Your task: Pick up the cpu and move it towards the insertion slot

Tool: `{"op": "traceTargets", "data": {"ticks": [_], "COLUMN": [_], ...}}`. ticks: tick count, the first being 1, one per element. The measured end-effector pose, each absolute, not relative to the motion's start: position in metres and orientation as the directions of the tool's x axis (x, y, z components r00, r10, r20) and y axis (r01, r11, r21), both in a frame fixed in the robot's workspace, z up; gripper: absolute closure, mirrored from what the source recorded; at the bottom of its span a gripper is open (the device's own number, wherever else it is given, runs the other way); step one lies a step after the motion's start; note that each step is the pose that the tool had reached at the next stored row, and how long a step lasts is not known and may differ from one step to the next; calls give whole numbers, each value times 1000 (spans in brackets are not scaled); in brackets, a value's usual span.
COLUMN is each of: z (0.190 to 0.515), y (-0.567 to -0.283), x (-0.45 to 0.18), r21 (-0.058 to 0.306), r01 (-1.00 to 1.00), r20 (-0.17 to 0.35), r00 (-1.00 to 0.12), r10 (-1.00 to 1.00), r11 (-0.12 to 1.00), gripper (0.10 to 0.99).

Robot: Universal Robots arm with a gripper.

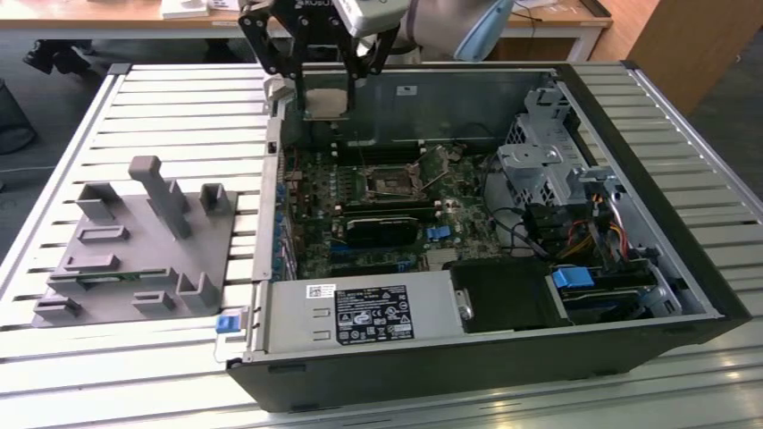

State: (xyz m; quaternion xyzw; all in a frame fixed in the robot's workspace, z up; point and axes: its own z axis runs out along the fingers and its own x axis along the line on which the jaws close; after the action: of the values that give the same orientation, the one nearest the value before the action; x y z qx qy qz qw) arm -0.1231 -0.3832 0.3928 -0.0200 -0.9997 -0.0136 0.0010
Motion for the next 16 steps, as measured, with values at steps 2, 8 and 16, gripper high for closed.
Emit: {"op": "traceTargets", "data": {"ticks": [2,8,16], "z": [393,393,392], "y": [-381,-376,-370], "x": [-122,-117,-107], "r21": [27,27,27], "r01": [38,32,28], "r20": [3,3,3], "r00": [-999,-999,-1000], "r10": [38,32,28], "r11": [999,999,999], "gripper": [549,549,549]}}
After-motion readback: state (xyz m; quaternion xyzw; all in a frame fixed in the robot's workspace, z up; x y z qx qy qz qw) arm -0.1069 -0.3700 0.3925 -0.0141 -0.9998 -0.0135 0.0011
